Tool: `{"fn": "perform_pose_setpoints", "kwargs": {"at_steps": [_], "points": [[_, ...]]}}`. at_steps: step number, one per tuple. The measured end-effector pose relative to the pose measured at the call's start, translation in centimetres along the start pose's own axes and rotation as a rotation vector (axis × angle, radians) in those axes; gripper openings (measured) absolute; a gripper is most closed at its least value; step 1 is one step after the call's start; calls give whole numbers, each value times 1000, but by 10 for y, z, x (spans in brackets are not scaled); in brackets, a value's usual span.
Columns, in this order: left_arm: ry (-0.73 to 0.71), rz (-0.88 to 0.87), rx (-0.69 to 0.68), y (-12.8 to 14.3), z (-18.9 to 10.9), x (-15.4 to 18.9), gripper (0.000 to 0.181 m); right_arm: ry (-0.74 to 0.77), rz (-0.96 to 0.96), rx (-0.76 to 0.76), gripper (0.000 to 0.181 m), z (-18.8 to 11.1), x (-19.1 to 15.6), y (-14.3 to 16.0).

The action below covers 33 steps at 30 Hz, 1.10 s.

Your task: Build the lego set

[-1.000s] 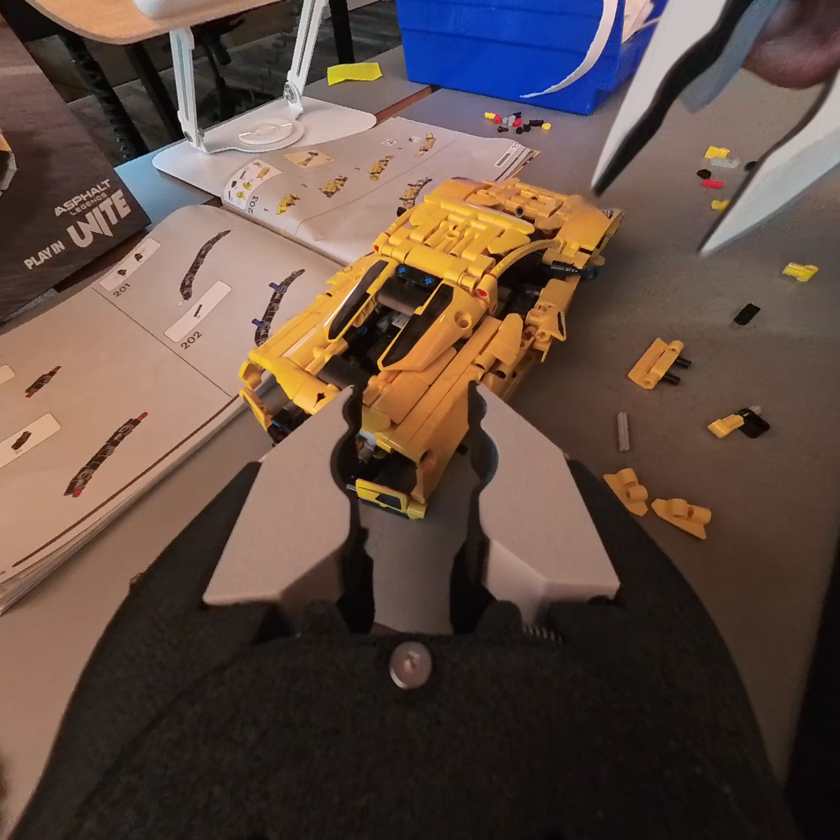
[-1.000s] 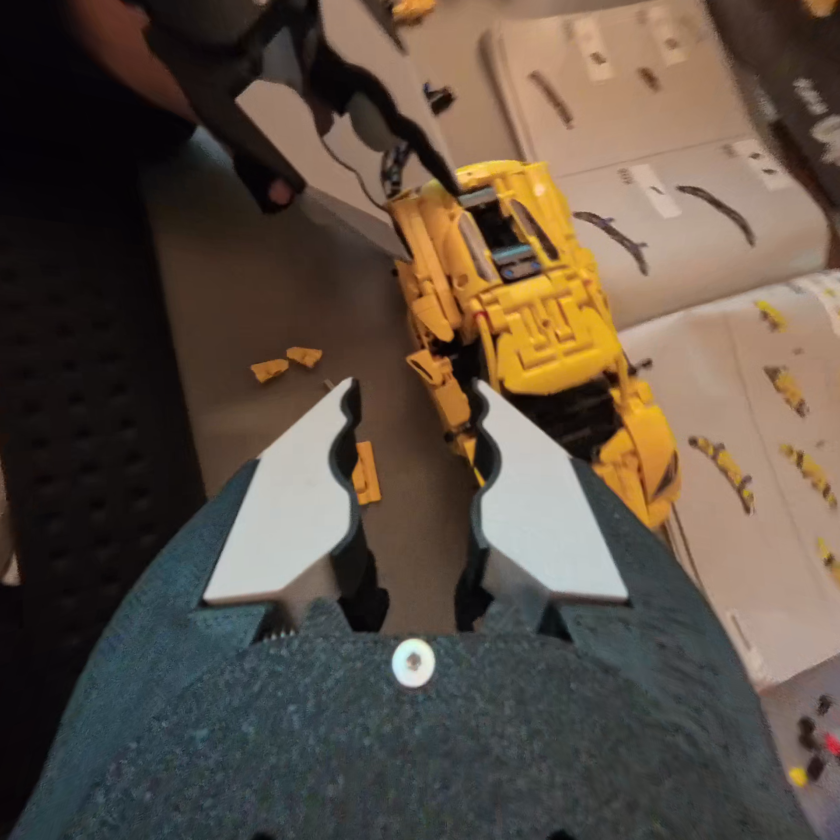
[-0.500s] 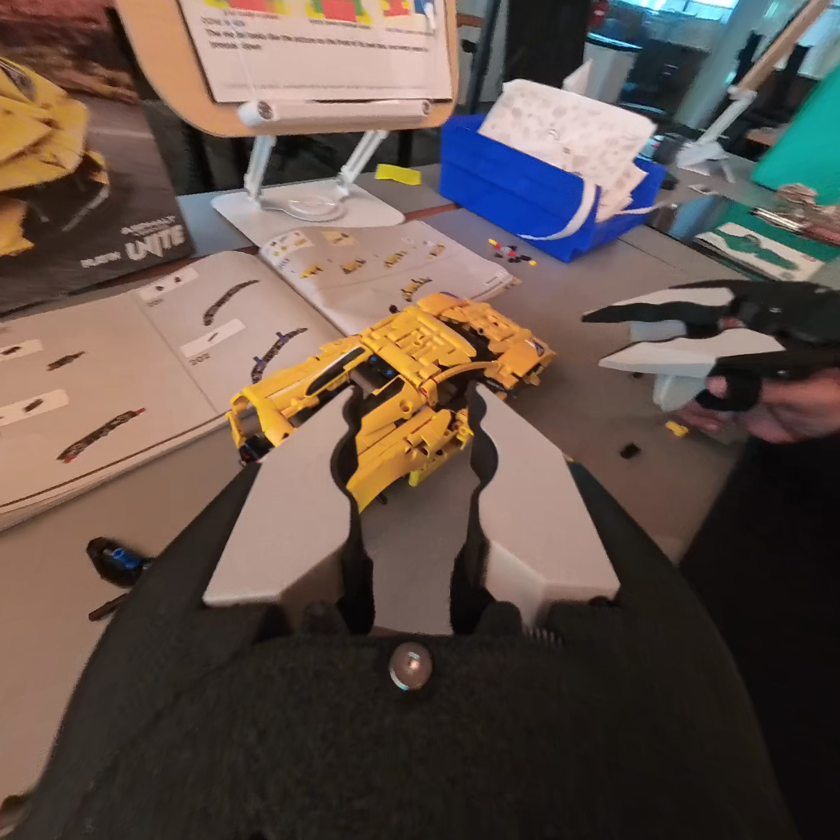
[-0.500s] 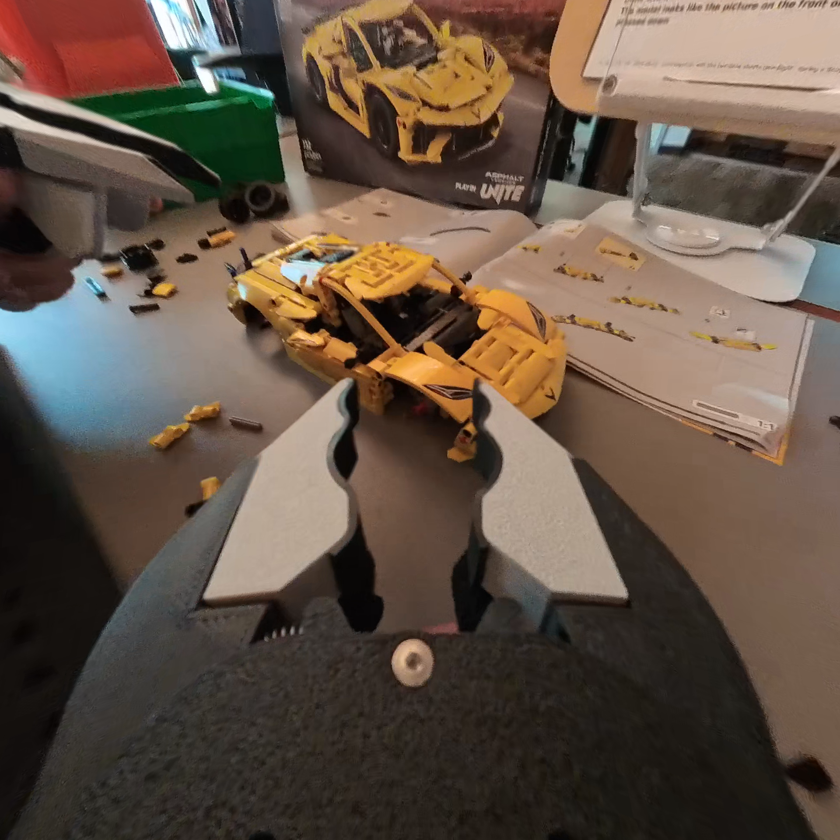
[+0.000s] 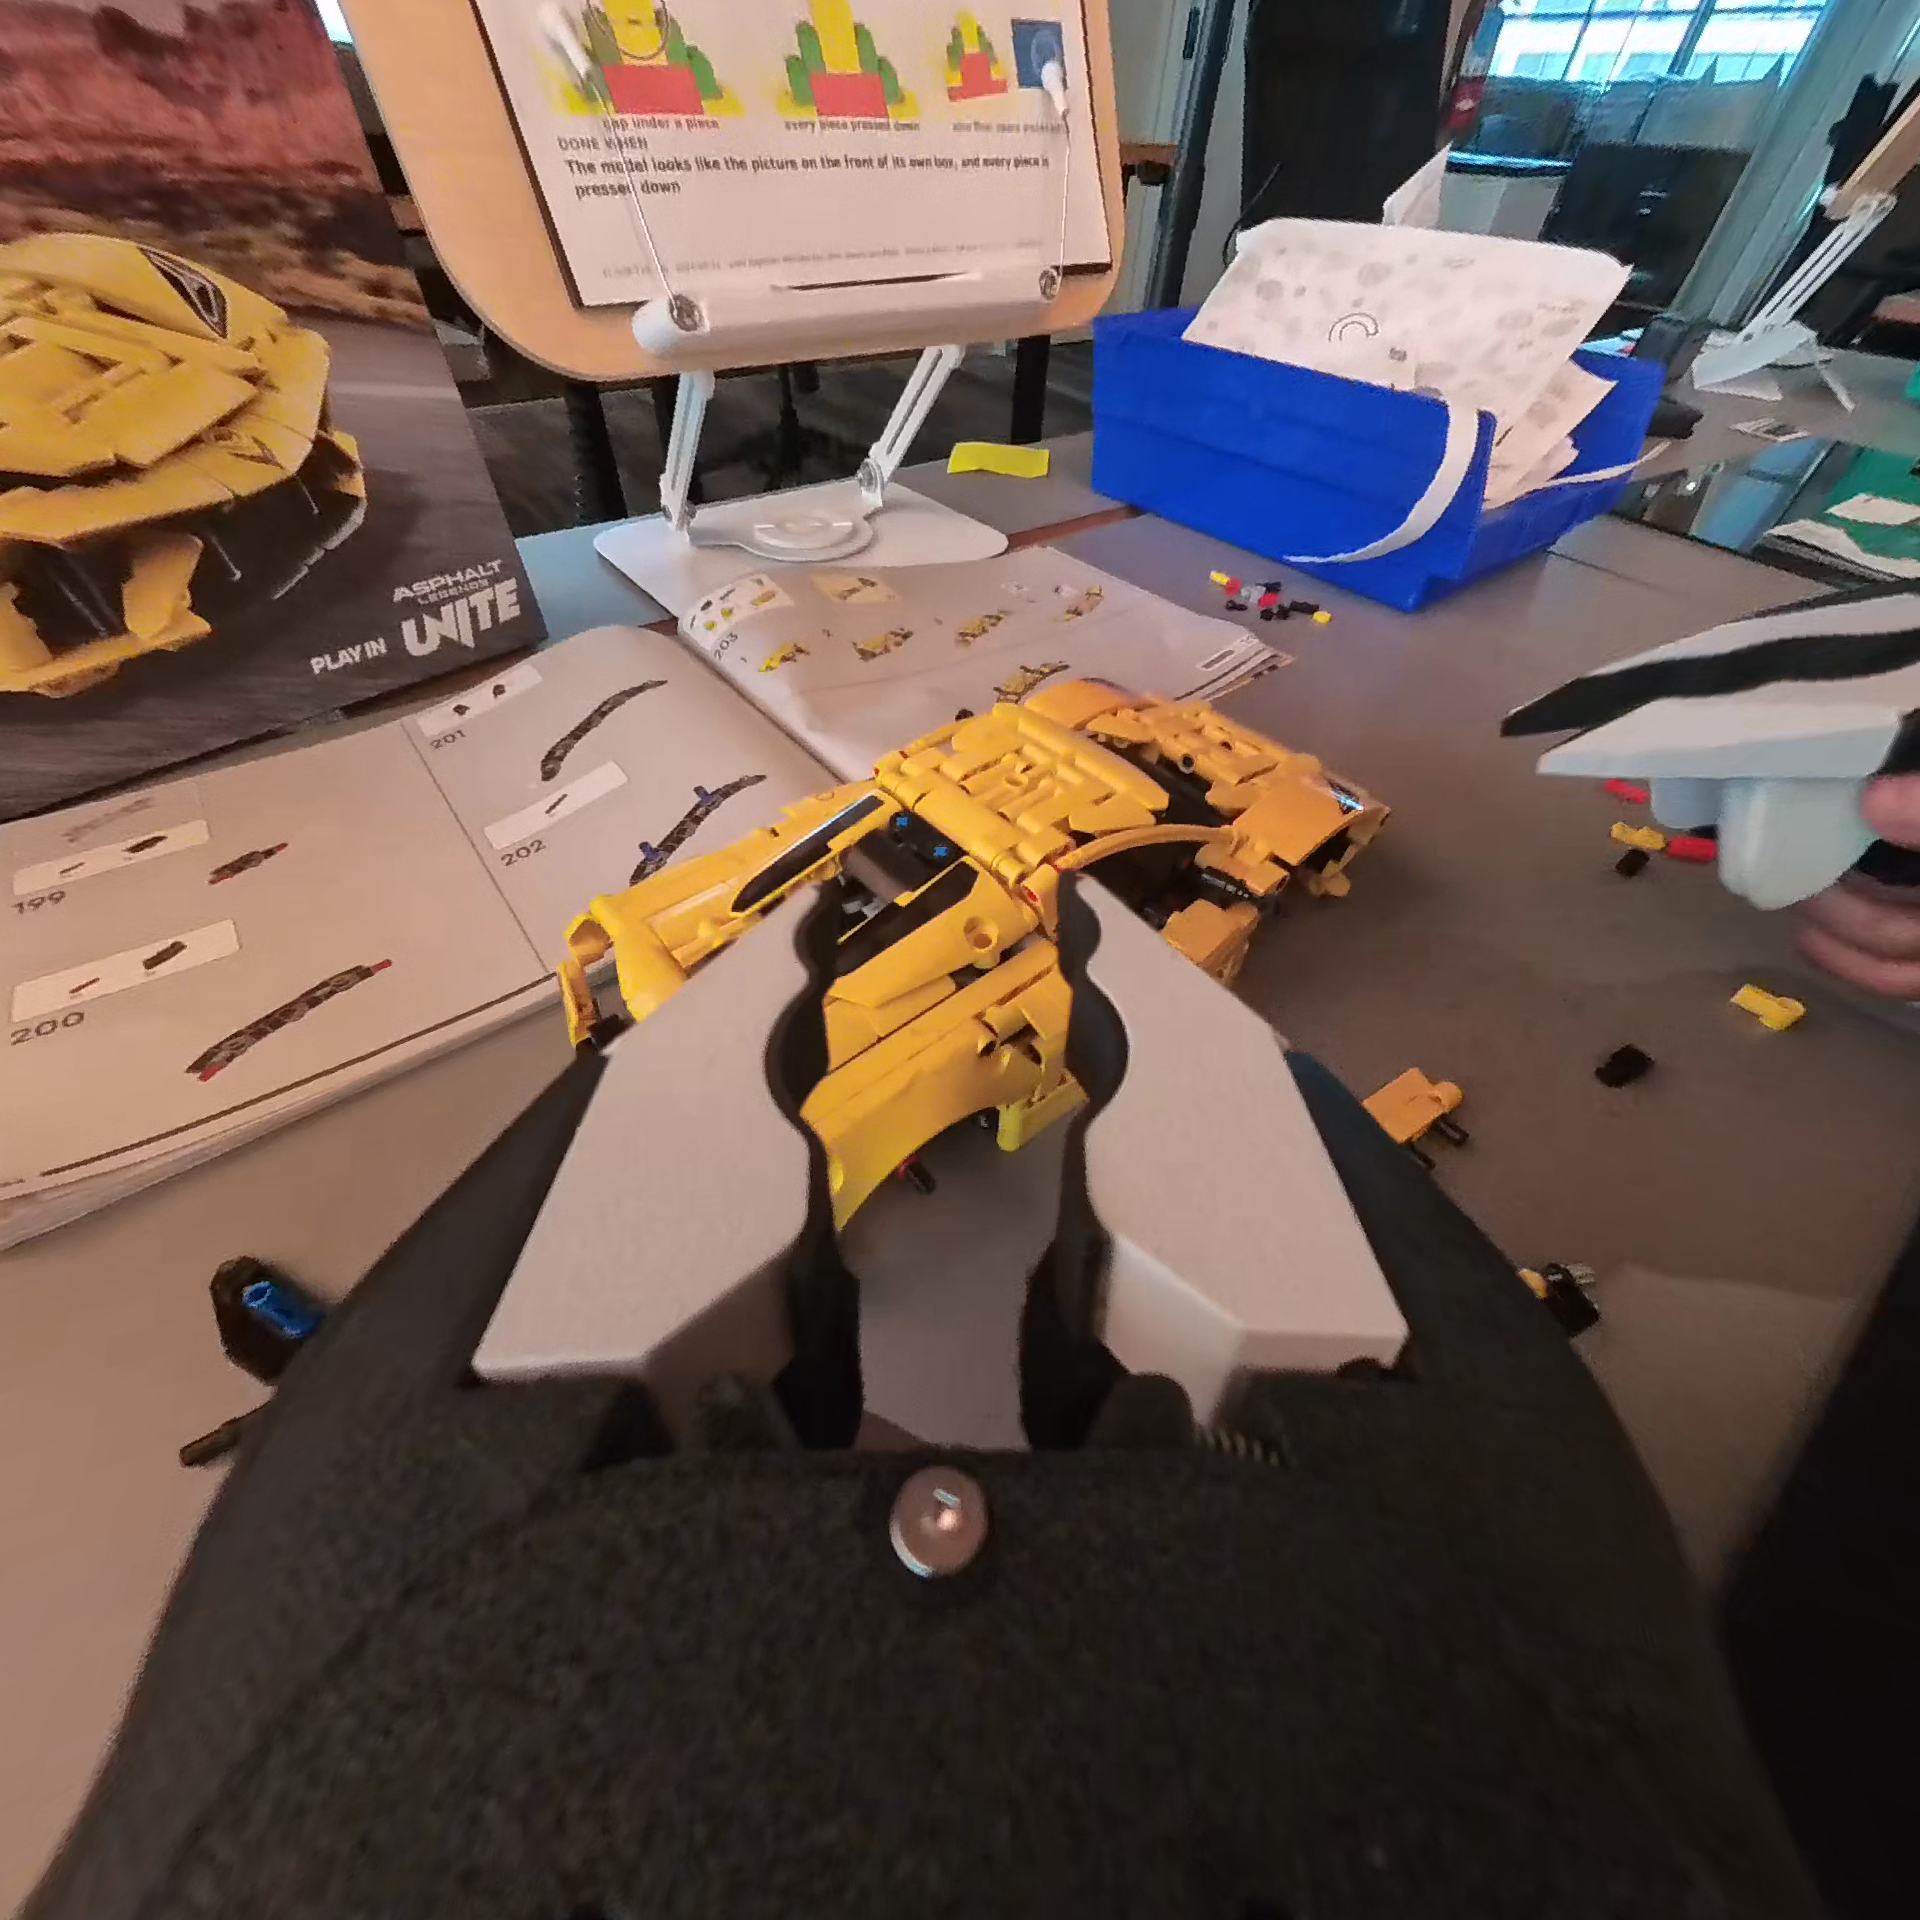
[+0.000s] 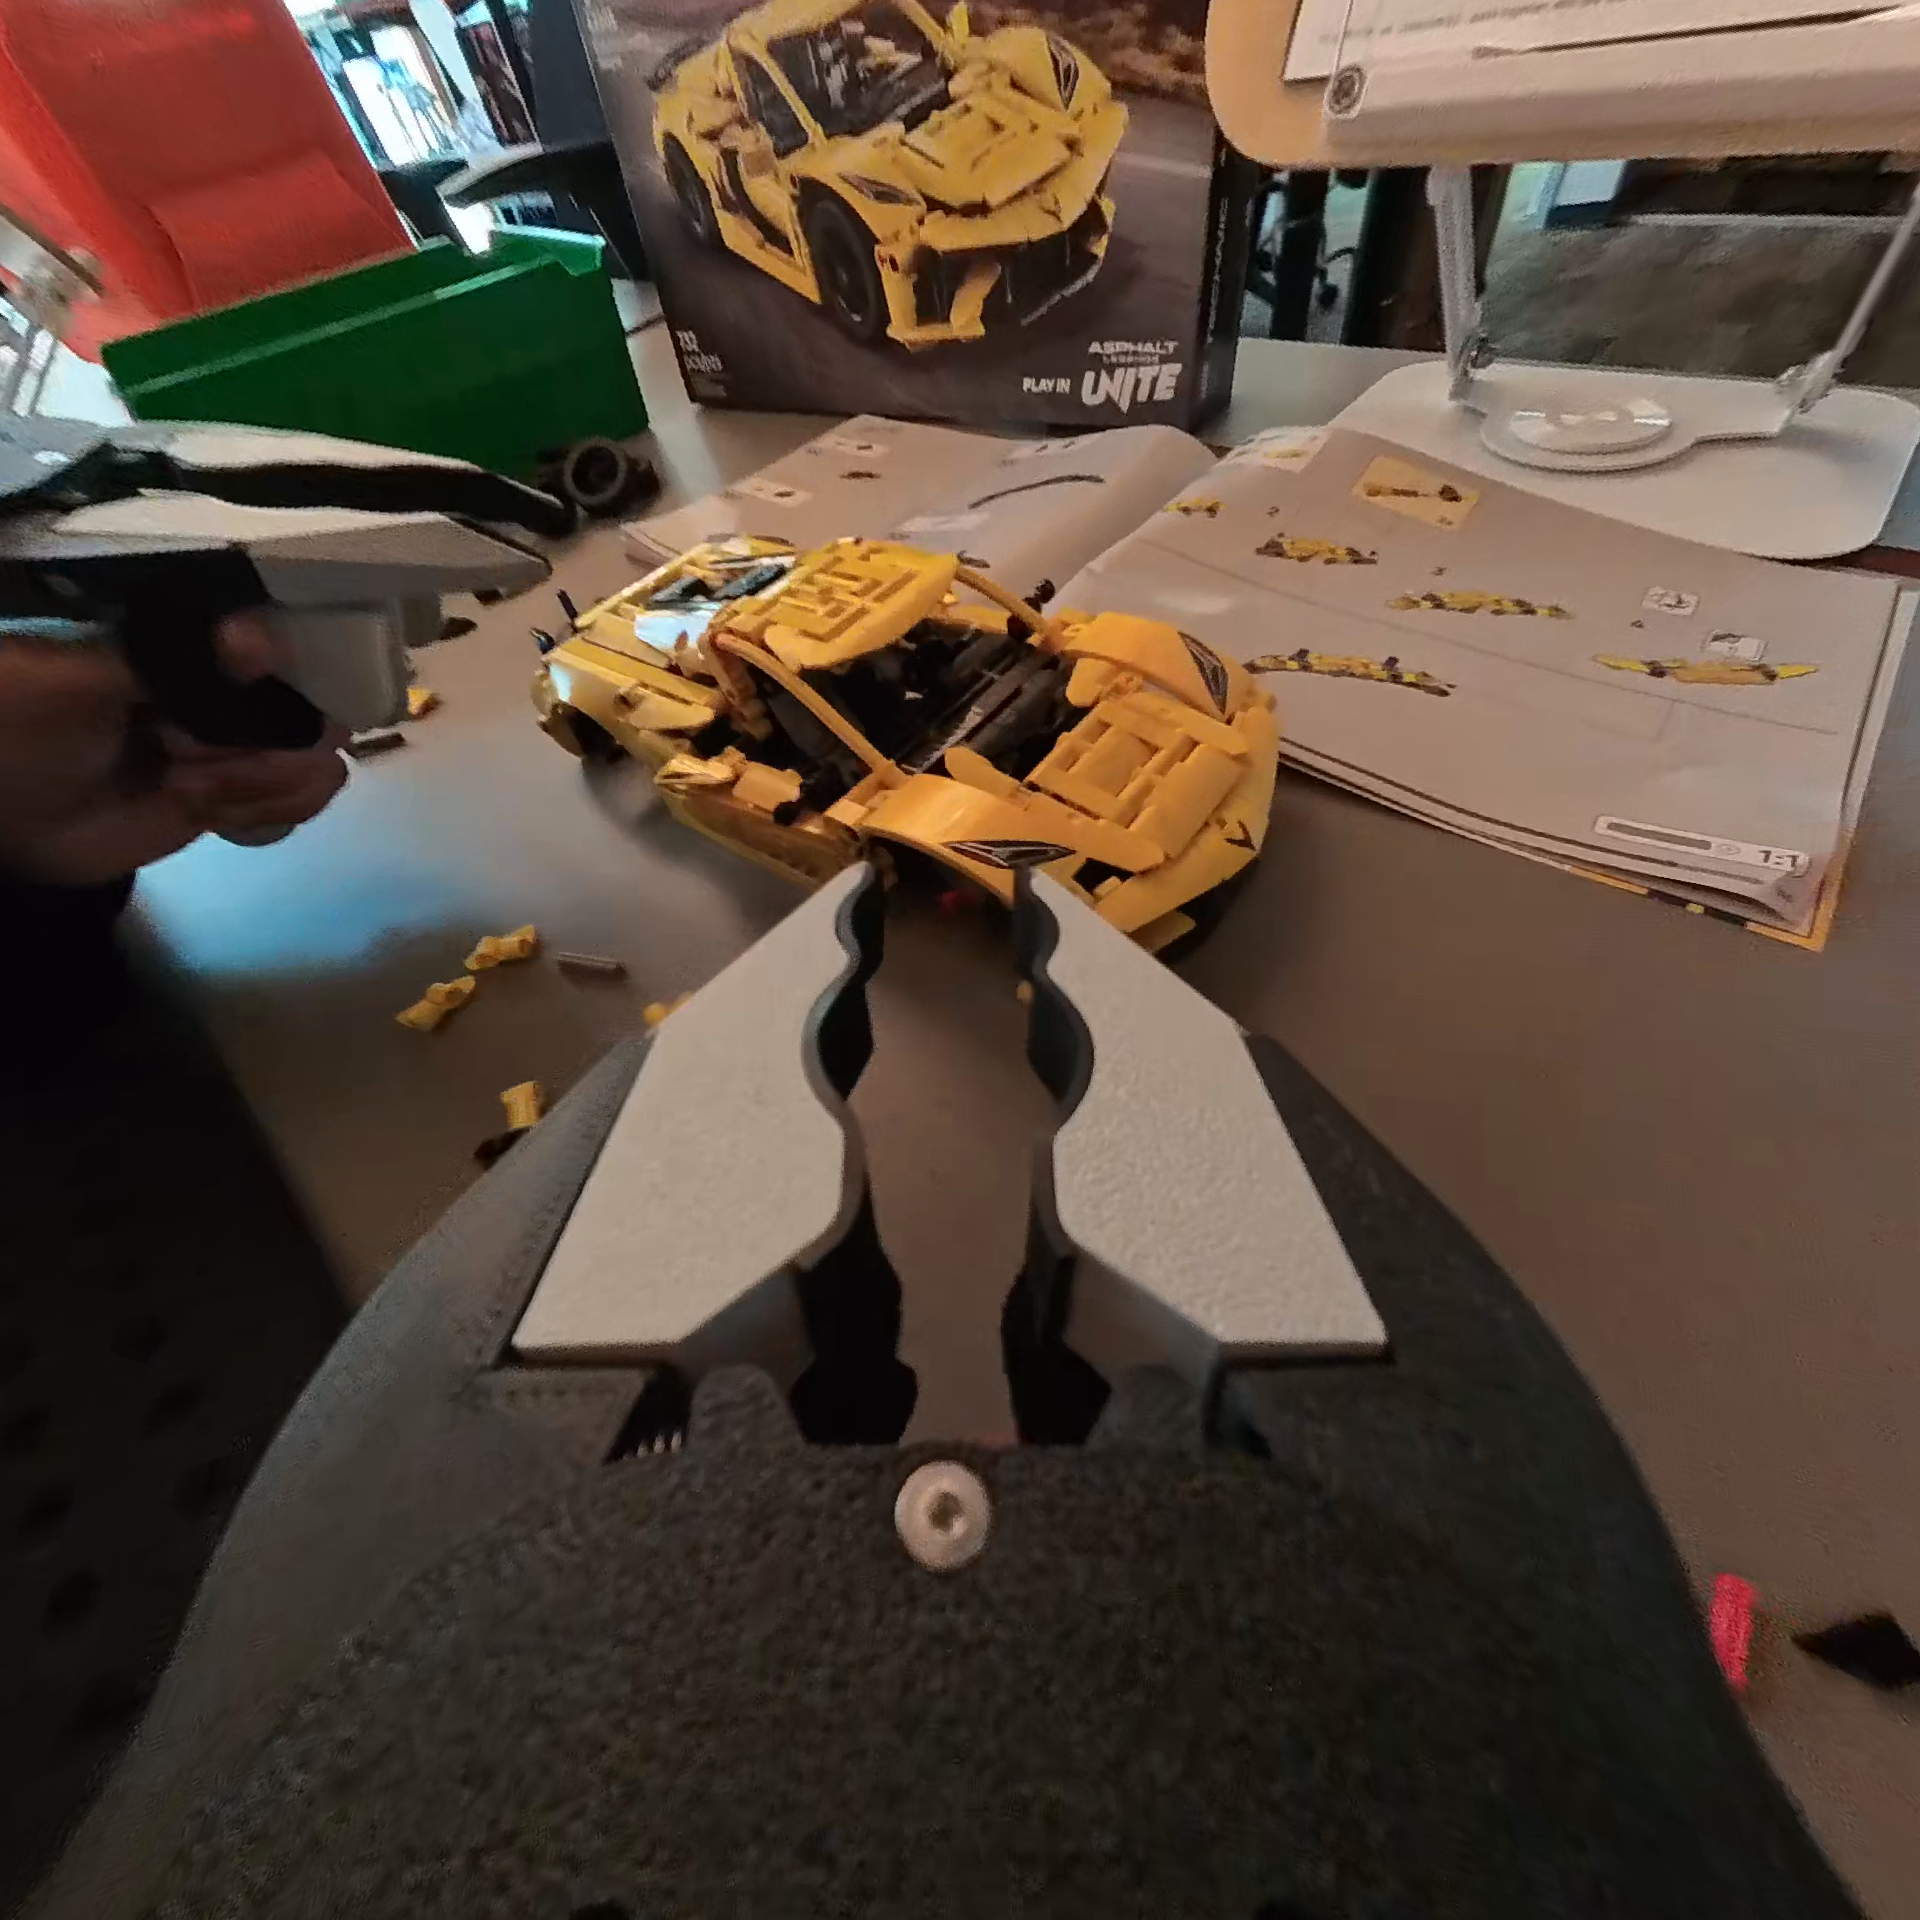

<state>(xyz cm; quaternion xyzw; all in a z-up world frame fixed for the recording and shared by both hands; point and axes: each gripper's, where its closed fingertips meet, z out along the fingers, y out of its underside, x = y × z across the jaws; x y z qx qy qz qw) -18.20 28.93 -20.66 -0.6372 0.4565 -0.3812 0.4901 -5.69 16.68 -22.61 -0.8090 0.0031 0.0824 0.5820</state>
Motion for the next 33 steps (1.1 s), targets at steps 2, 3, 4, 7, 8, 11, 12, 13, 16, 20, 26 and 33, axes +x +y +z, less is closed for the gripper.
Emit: {"fn": "perform_pose_setpoints", "kwargs": {"at_steps": [2,3,4,7,8,11,12,13,16,20,26,33], "points": [[5,-10,-4,1,0,-1,42,14,-12,-11,24,1,1,2],[7,-20,-4,2,-1,-1,42,19,-11,-12,23,1,3,2],[11,-30,-2,1,-1,-2,42,24,-7,-12,23,1,4,2],[17,-45,-4,2,-1,-3,42,43,14,2,21,-1,10,0],[17,-44,-5,2,-1,-4,42,38,22,12,21,-1,10,-2],[16,-34,-6,2,-1,-4,41,23,28,25,20,-2,8,-3],[19,-31,-5,2,-2,-4,41,9,18,28,22,-2,5,-4],[27,-27,-5,2,-2,-2,41,-3,-2,28,23,-1,1,-4],[86,-4,-23,6,-1,11,39,-41,-95,-4,23,3,-15,3],[167,71,-56,13,0,34,35,-250,-218,-104,24,8,-60,24],[460,130,-185,36,-22,79,30,-391,-318,-223,25,3,-97,47],[600,266,-320,55,-74,99,28,-222,-269,-386,25,-39,-36,66]]}}
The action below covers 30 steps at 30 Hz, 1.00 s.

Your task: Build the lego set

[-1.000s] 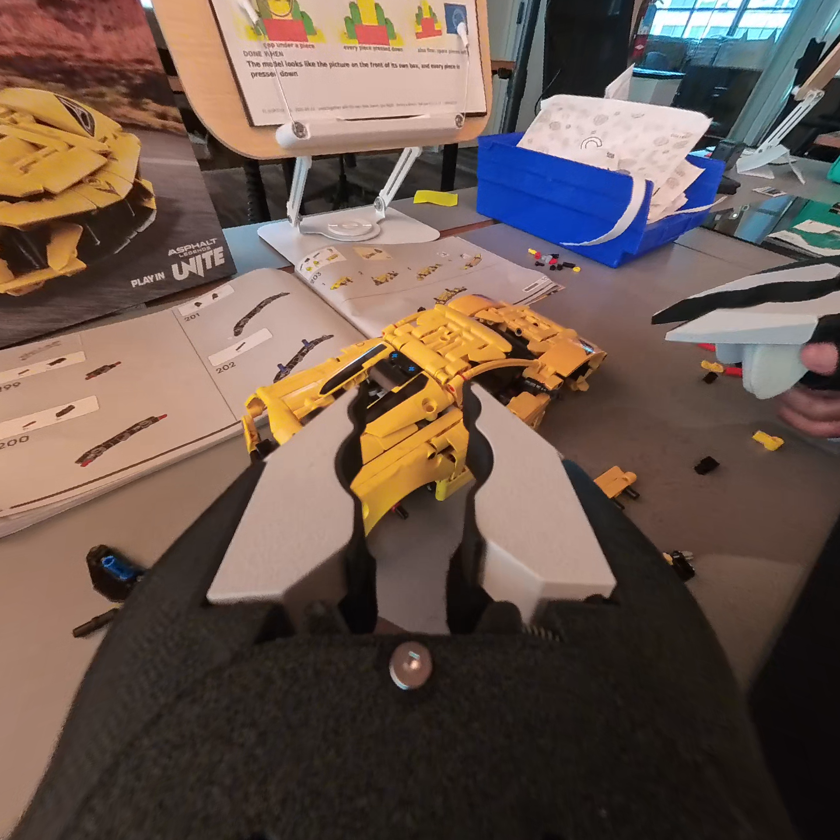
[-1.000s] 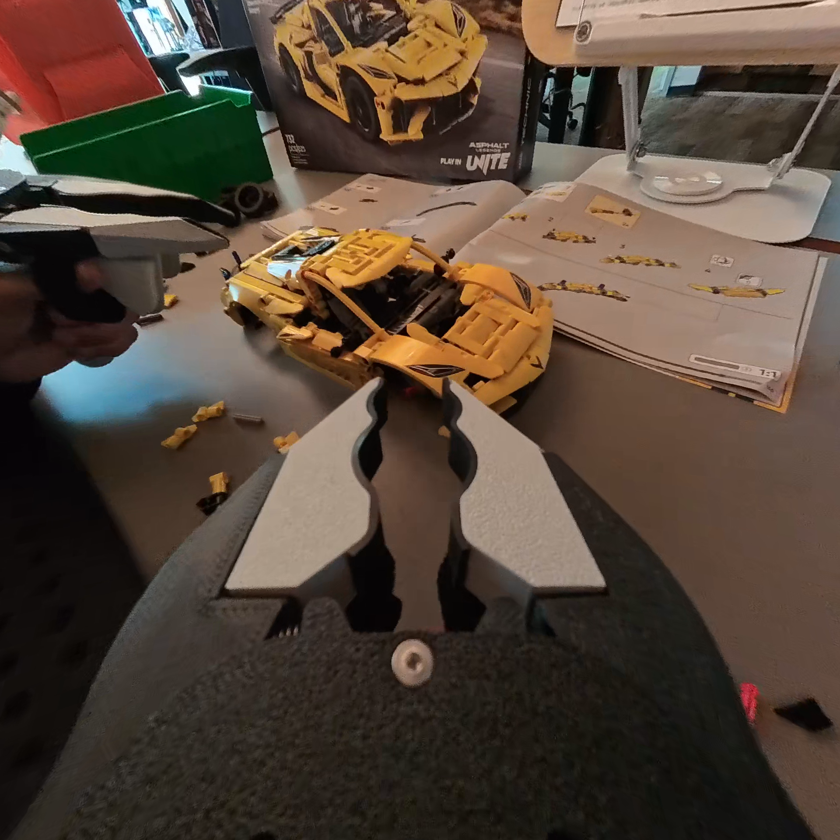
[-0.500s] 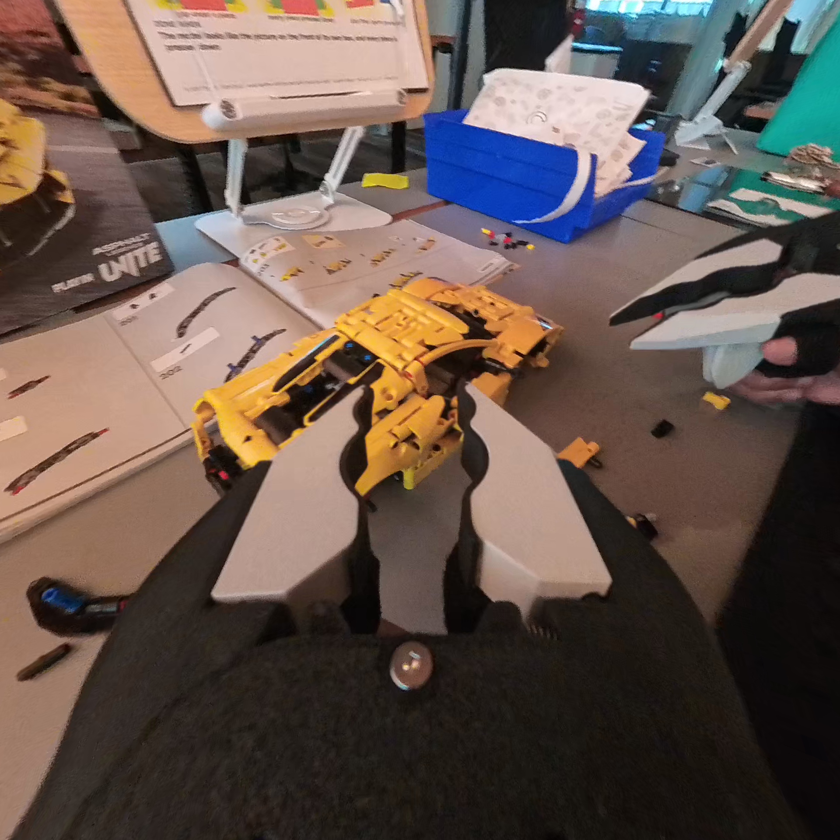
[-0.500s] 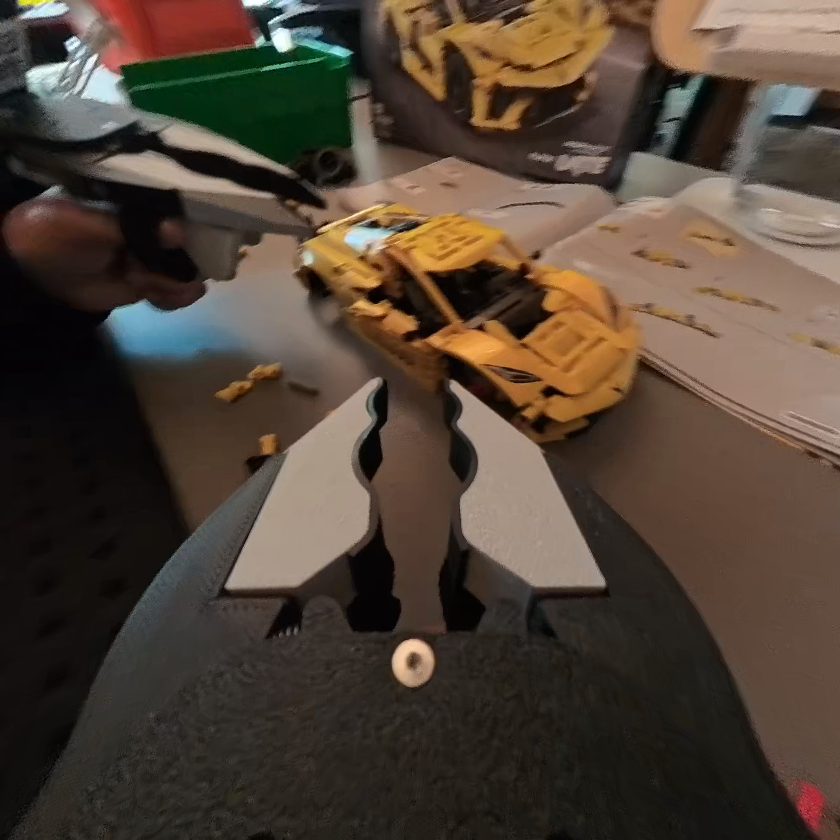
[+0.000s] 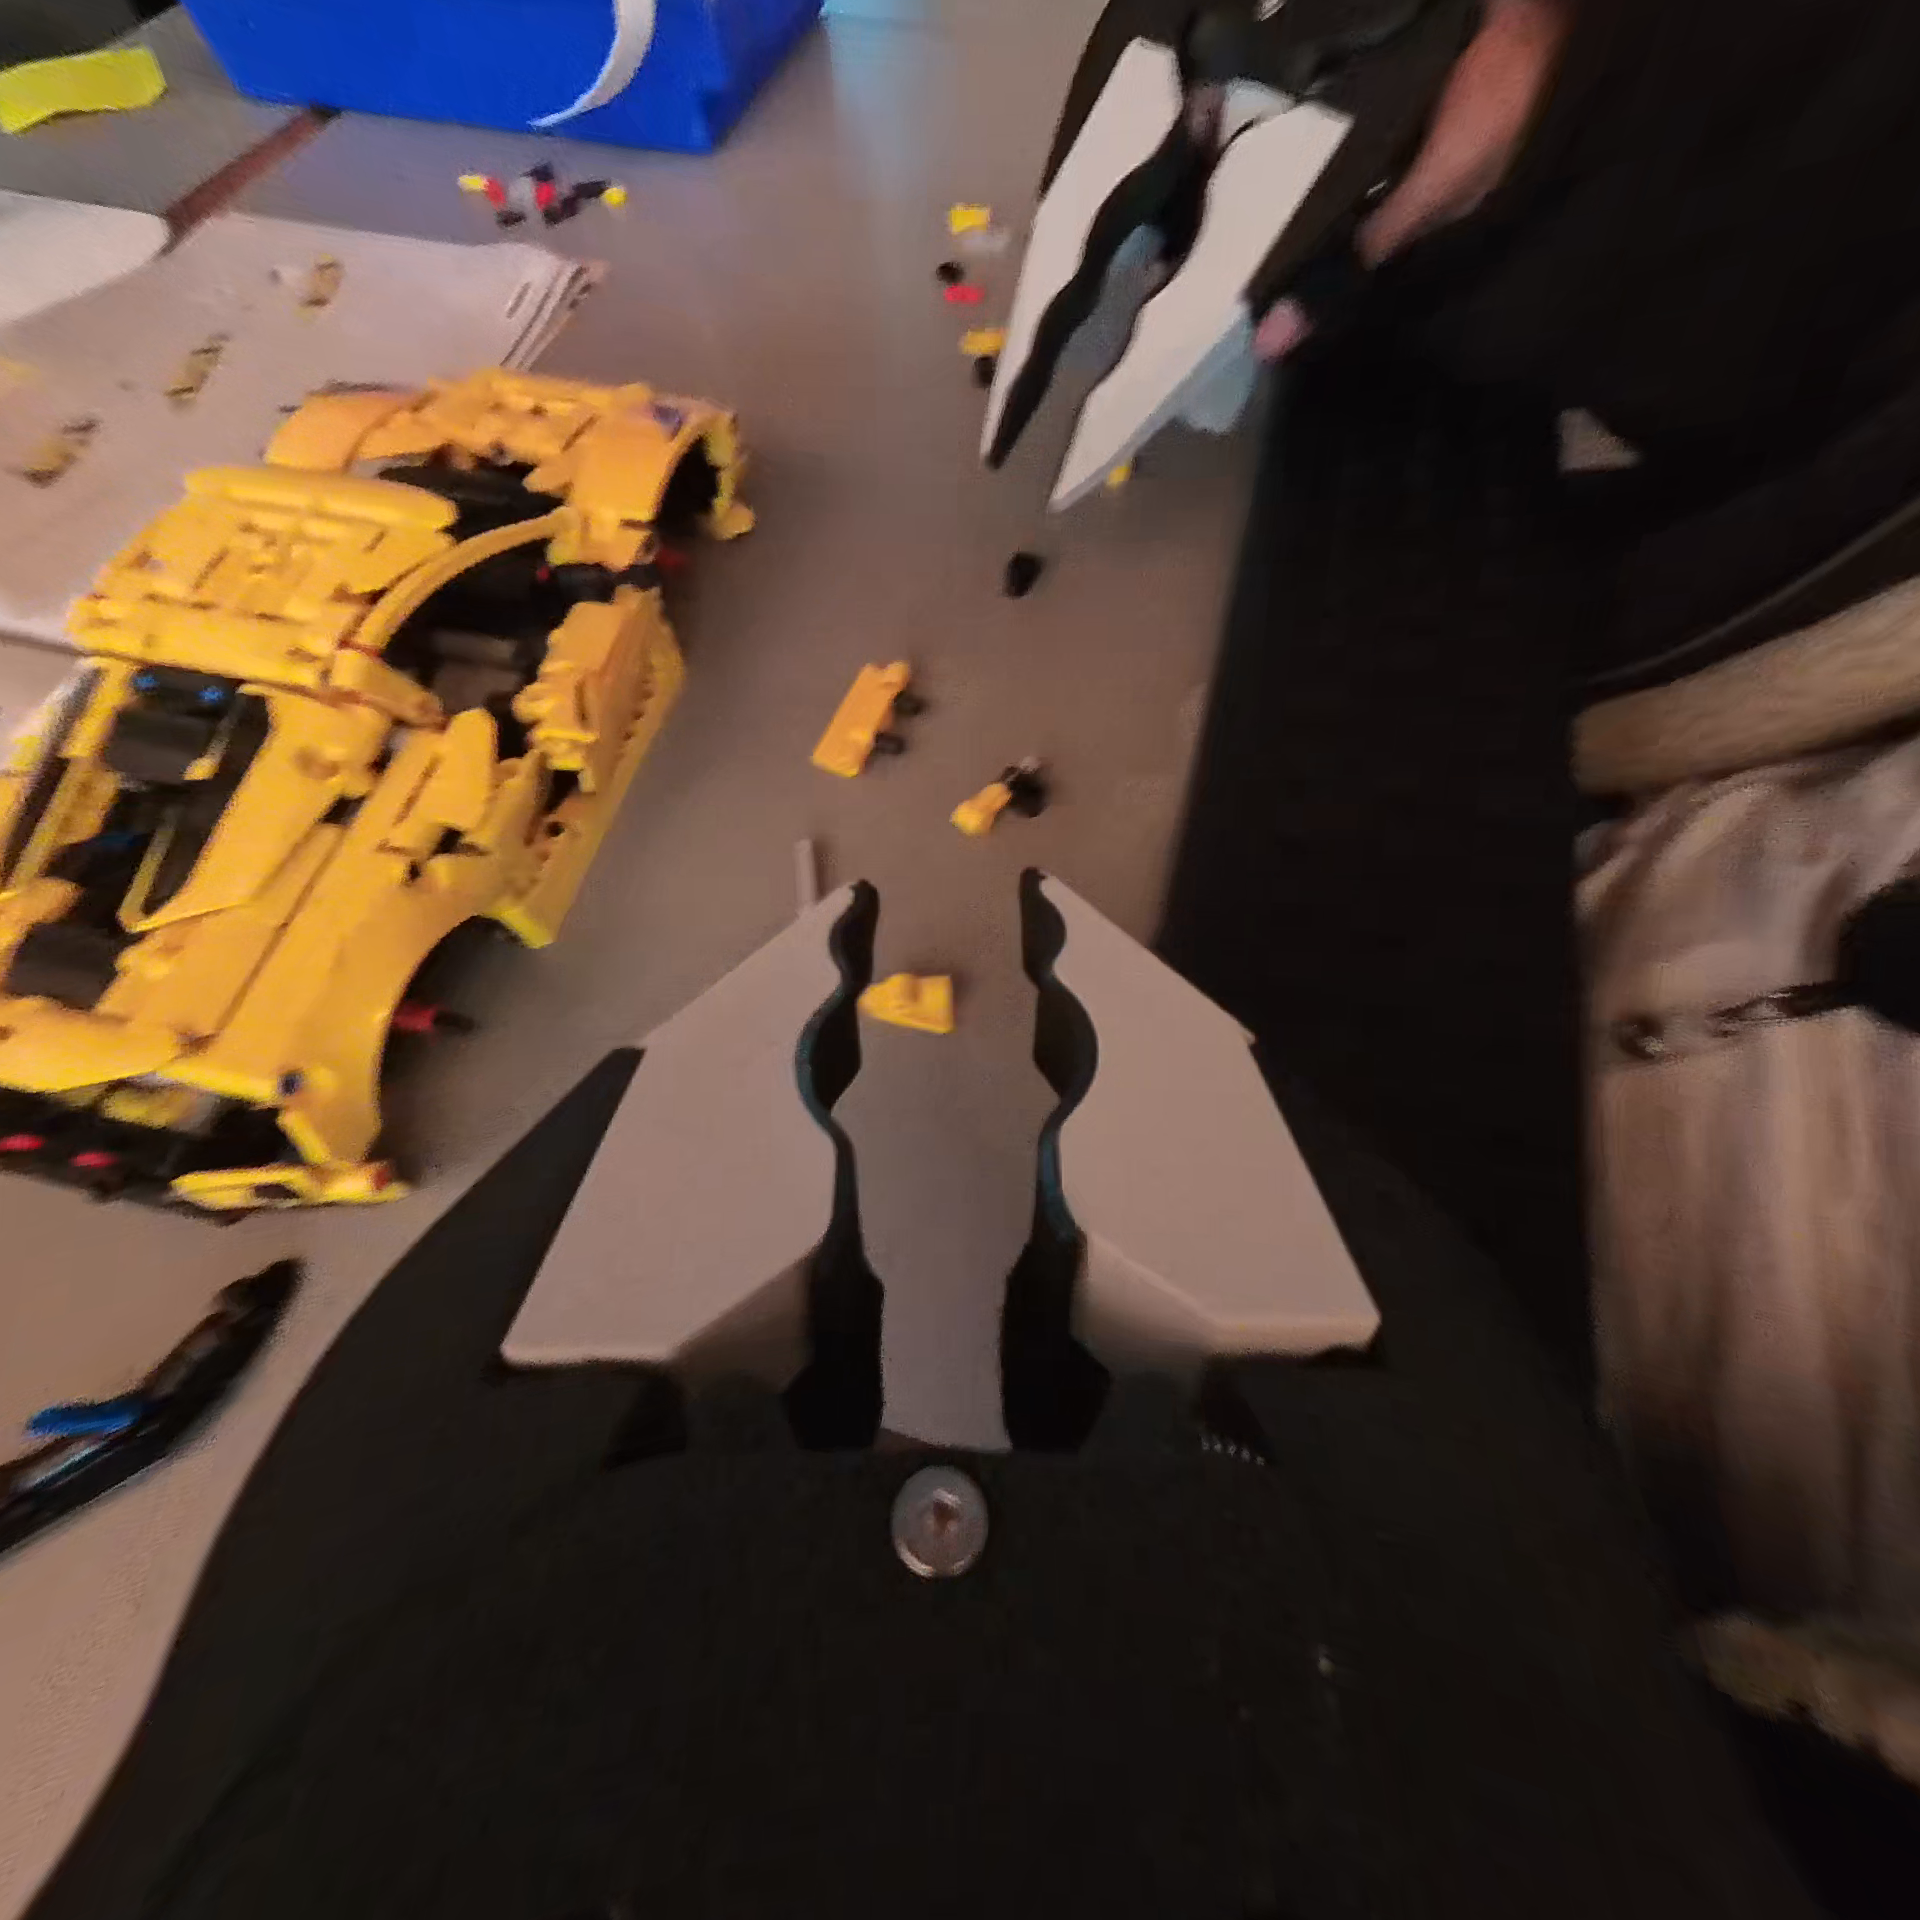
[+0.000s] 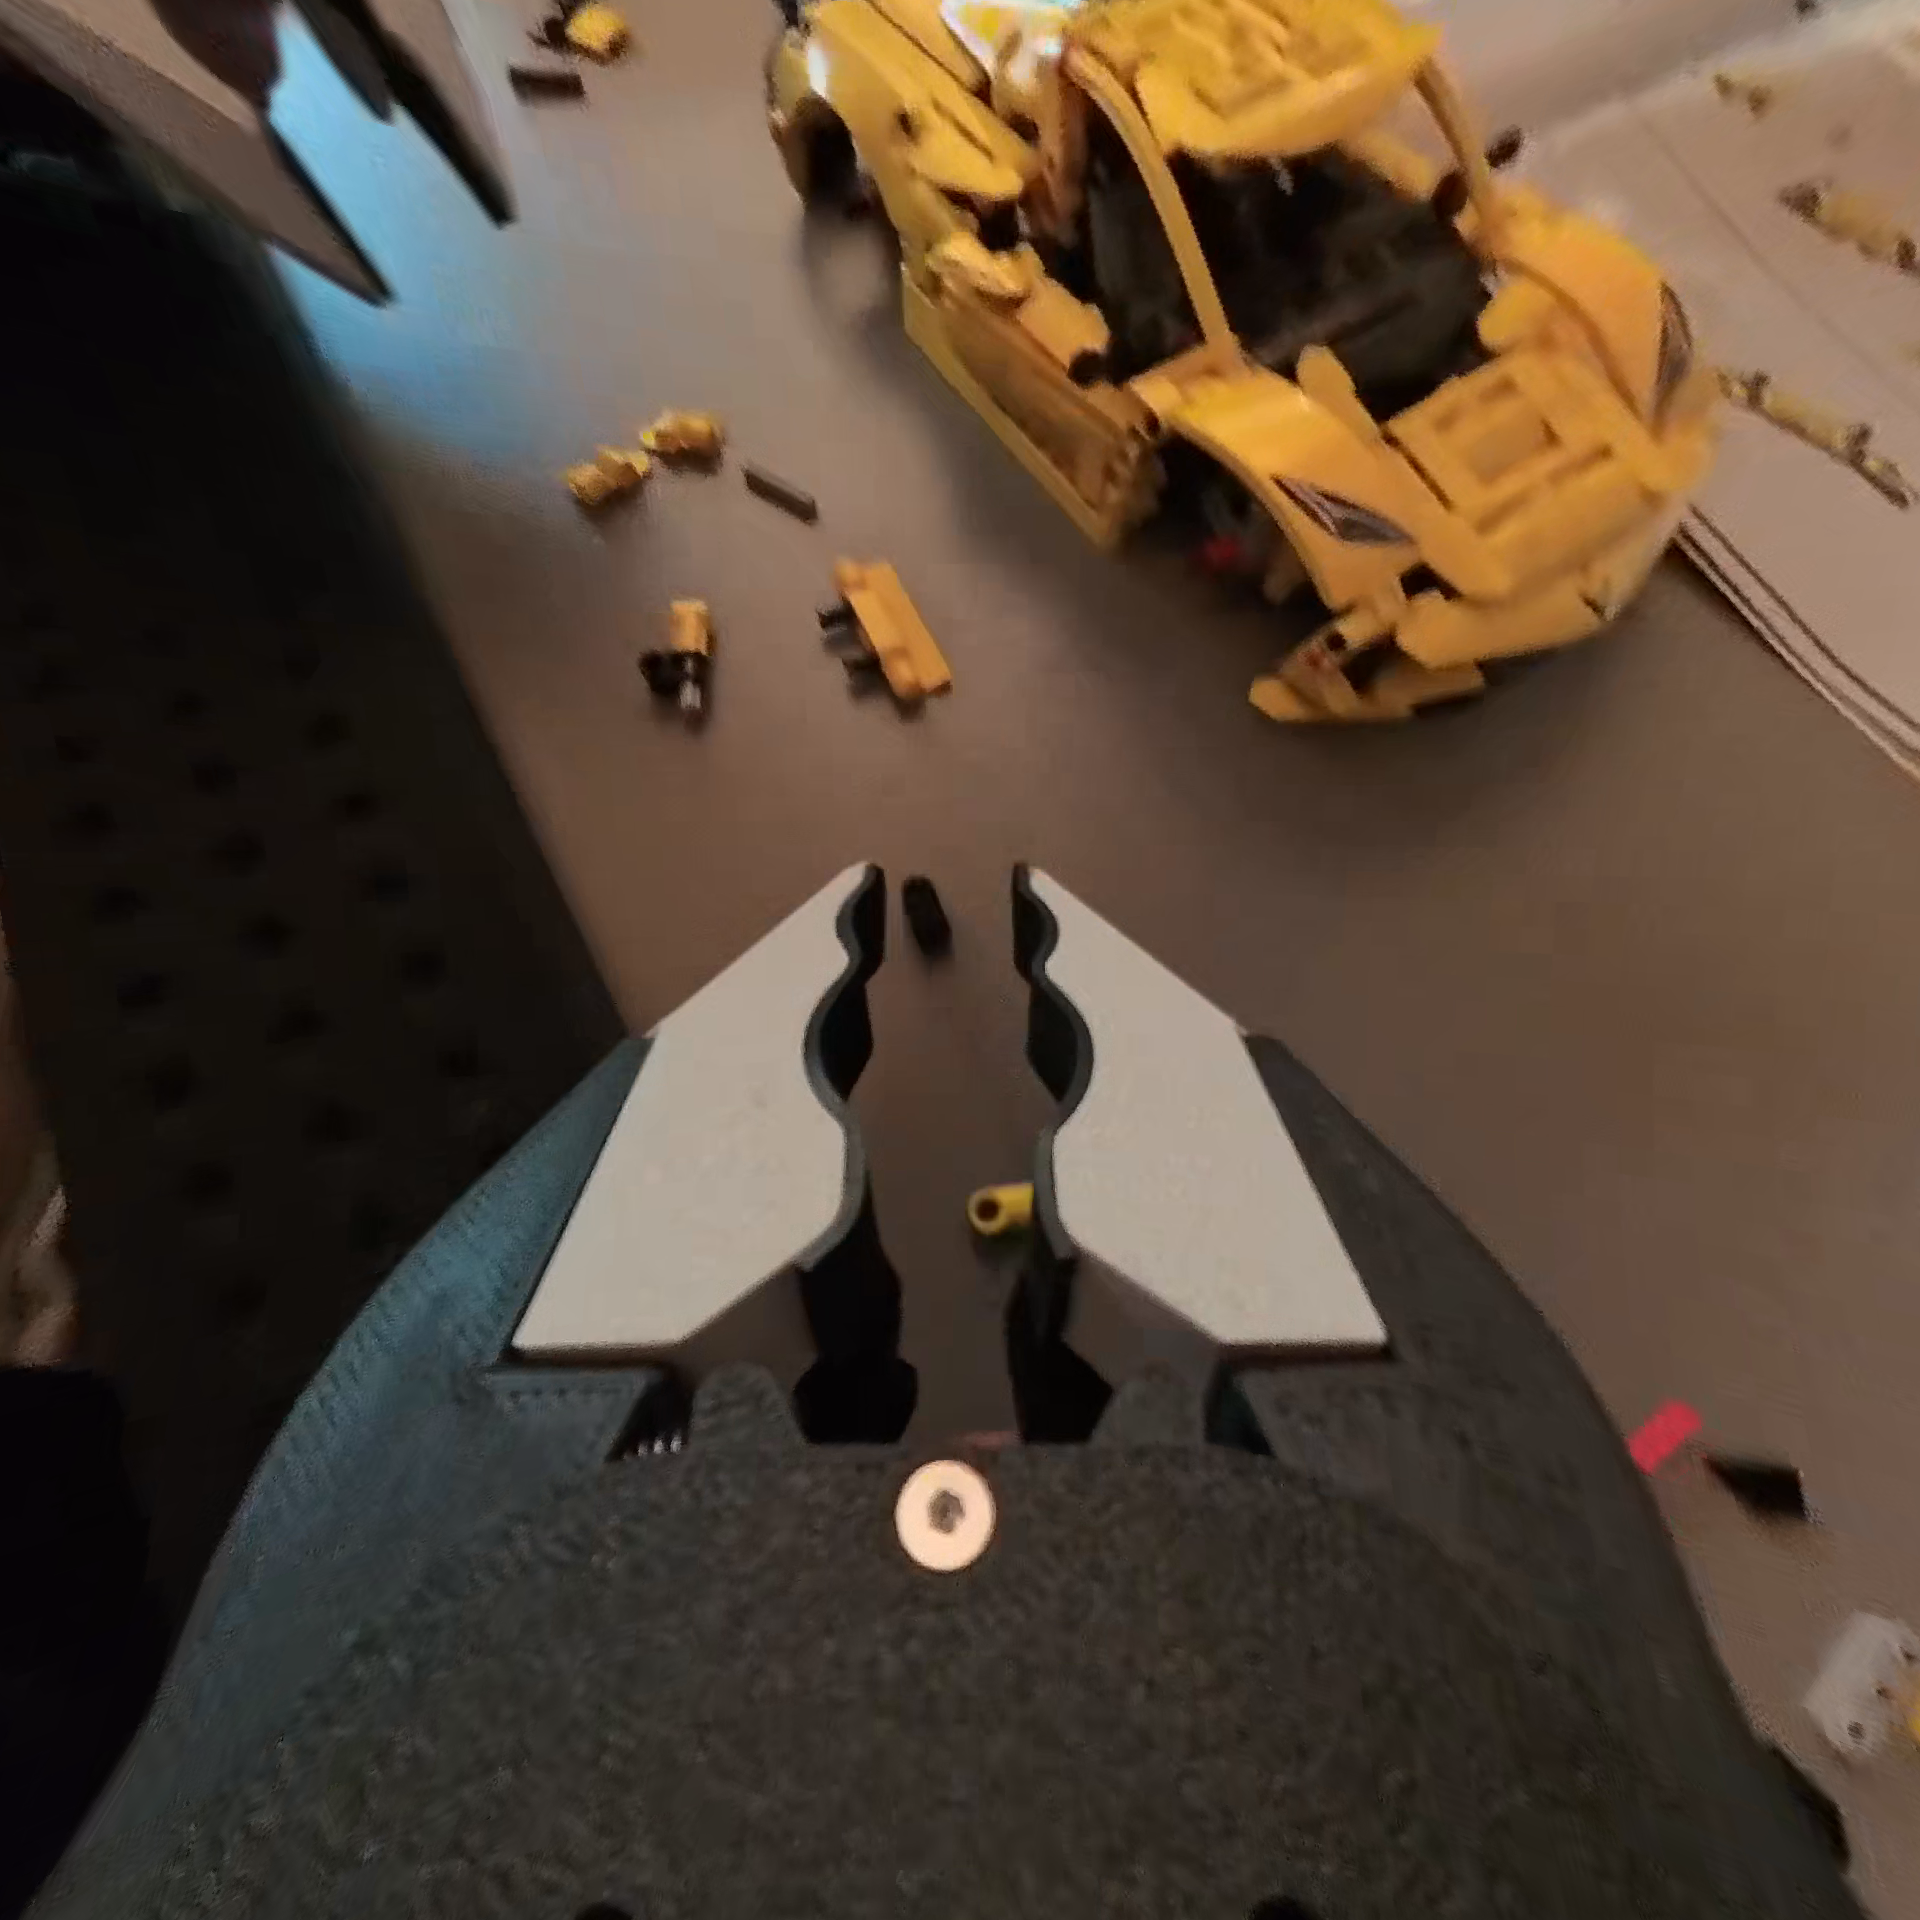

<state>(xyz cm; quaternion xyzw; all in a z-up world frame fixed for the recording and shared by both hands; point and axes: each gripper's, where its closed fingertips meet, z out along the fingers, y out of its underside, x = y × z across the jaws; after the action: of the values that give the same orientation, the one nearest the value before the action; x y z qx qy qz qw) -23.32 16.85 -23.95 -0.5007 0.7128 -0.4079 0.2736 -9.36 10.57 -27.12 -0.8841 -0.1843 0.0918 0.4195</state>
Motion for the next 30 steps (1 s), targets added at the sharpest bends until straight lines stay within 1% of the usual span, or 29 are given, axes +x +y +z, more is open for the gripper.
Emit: {"fn": "perform_pose_setpoints", "kwargs": {"at_steps": [2,3,4,5,7,9,13,17,19,22,25,28,30], "points": [[14,14,-30,3,7,7,28,-33,26,-66,22,-8,-1,14],[4,39,-57,7,12,8,28,-69,34,-125,16,-13,-7,26],[-9,60,-74,9,16,8,28,-94,35,-177,15,-18,-11,36],[-14,71,-74,10,19,9,28,-98,44,-198,16,-23,-11,41],[-5,48,-34,4,23,9,28,-80,54,-190,20,-29,-8,42],[9,-3,-6,1,27,6,26,-67,42,-174,21,-29,-5,39],[-8,-5,-5,3,28,-1,26,-70,56,-248,24,-35,-3,55],[-14,-16,108,-10,28,-4,26,-22,53,-195,25,-44,9,49],[-15,-32,154,-16,26,-6,26,2,43,-216,27,-43,13,54],[-3,-56,177,-18,25,-6,26,-3,42,-229,29,-37,13,59],[4,-75,171,-16,25,-7,26,7,18,-249,28,-30,14,61],[-8,-78,178,-17,23,-9,26,30,-7,-246,16,-27,17,62],[-38,-77,179,-17,22,-14,26,32,-10,-251,16,-28,18,62]]}}
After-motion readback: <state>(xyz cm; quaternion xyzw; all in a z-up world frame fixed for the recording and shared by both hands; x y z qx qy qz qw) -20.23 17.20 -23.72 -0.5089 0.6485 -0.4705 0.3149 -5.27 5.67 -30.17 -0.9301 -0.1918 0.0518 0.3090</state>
